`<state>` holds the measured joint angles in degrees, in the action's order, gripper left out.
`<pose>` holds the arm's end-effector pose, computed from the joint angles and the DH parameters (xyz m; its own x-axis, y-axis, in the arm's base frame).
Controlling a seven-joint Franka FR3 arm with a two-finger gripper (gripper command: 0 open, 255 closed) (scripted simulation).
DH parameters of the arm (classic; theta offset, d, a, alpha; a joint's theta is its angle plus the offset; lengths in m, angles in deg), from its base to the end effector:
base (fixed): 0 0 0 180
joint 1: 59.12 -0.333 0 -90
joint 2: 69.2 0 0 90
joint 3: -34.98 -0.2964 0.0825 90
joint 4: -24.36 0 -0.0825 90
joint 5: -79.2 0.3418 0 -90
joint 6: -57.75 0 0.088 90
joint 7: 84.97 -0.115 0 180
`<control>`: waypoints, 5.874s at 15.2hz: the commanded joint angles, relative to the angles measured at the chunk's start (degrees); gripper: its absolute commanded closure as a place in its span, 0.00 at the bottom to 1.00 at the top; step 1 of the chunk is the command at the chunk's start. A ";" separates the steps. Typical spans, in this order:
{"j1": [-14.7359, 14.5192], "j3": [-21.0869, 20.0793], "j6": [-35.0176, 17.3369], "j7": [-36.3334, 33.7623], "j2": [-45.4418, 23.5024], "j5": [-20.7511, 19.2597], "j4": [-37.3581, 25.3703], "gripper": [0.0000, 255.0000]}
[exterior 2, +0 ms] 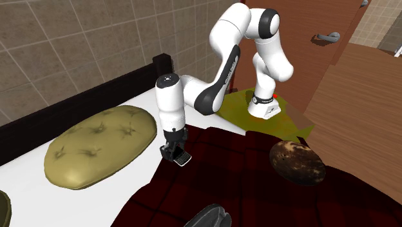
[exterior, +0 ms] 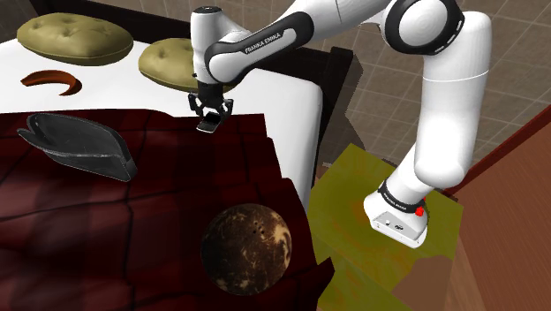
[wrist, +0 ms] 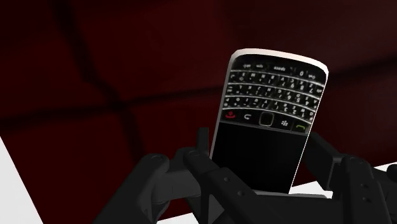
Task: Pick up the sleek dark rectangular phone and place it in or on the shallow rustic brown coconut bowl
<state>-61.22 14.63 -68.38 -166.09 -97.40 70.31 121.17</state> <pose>0.5941 0.2124 0.3295 0.5585 -0.8291 -0.0264 -0.8288 -0.5564 -0.0592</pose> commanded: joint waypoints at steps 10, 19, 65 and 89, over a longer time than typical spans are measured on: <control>0.17 -0.33 2.44 0.26 1.31 0.57 -1.11 1.00; 0.44 -0.93 8.21 0.82 3.91 1.70 -4.41 1.00; -16.28 -21.79 5.80 -31.70 37.95 16.36 27.33 1.00; -15.90 -23.64 -4.87 -34.86 32.12 12.24 33.41 0.00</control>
<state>-77.12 -9.01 -73.25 -200.94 -65.28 82.56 154.59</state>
